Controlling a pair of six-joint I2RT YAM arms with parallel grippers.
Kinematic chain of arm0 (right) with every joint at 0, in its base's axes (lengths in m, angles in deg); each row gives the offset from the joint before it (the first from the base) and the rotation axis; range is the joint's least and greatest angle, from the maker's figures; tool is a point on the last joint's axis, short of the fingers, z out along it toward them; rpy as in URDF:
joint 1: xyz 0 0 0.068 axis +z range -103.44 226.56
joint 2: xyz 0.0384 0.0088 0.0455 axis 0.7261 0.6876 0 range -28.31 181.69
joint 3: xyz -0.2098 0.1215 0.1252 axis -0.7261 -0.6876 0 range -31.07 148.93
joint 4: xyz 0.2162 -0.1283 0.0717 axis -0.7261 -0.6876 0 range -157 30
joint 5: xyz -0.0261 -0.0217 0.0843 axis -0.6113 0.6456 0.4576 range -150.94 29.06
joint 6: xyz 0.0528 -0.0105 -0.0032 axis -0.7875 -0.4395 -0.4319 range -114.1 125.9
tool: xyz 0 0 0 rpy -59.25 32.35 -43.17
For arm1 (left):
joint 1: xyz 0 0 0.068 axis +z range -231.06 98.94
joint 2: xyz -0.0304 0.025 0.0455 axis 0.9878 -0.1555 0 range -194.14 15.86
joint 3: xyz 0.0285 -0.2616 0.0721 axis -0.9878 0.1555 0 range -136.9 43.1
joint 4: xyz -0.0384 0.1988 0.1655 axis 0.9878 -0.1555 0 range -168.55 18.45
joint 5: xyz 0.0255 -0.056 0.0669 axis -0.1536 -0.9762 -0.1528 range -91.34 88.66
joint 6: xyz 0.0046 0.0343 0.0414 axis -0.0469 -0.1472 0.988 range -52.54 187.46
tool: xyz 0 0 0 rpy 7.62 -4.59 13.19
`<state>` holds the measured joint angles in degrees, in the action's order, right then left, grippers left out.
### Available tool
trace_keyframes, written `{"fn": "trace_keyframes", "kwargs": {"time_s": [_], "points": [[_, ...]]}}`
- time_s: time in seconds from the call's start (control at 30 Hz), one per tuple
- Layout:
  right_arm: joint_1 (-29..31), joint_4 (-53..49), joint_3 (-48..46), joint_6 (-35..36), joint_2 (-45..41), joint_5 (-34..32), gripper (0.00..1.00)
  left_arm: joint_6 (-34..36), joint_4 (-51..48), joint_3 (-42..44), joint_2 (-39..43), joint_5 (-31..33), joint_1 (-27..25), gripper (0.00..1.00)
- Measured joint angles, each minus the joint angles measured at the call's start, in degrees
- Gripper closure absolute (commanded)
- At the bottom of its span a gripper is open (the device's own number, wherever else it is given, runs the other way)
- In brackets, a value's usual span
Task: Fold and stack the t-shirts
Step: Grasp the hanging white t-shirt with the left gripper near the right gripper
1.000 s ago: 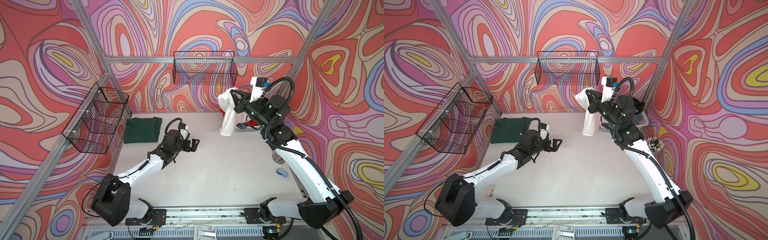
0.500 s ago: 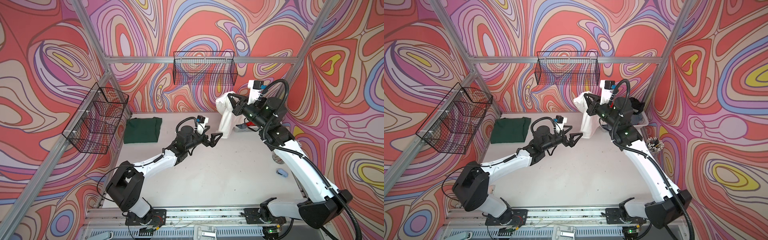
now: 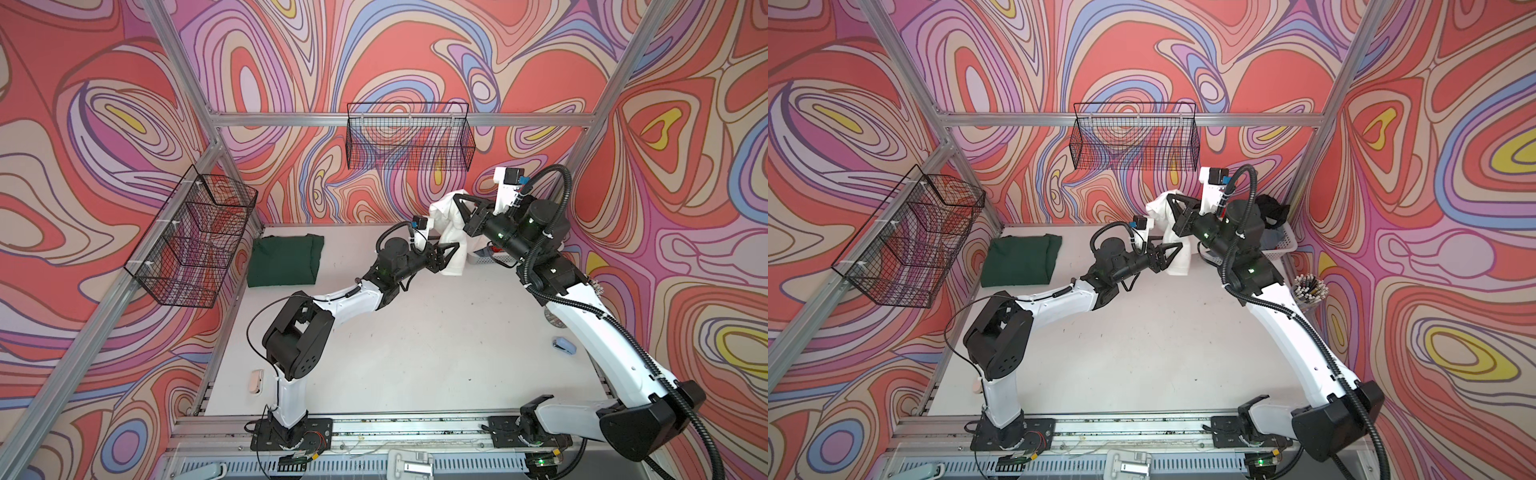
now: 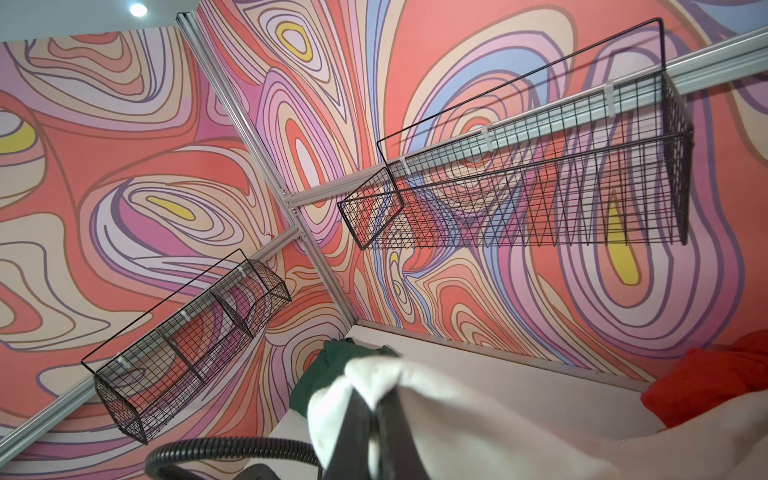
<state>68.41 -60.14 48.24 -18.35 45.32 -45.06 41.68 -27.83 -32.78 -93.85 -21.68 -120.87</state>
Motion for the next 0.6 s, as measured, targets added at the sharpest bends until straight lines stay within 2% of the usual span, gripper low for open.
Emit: {"fn": "trace_keyframes", "kwargs": {"time_s": [0.3,0.37,0.4,0.47,0.6], "points": [[0.00,1.01,-4.33,-0.28,-2.51,-2.05,1.00,-0.31,-2.27,0.35,1.27,2.91,0.00,1.00],[0.00,0.94,-4.90,-0.11,-2.56,-2.93,0.87,0.50,-3.17,1.73,3.06,4.15,0.00,1.00],[0.00,0.96,-5.18,0.11,-2.56,-3.17,0.77,0.94,-3.69,2.67,4.35,5.11,0.00,1.00],[0.00,1.22,-6.32,0.55,-2.73,-3.85,0.49,2.01,-5.31,5.14,8.02,8.37,0.00,1.00],[0.00,1.62,-9.64,1.64,-3.69,-6.36,0.16,4.59,-8.02,9.33,15.89,14.78,-0.04,1.00]]}}
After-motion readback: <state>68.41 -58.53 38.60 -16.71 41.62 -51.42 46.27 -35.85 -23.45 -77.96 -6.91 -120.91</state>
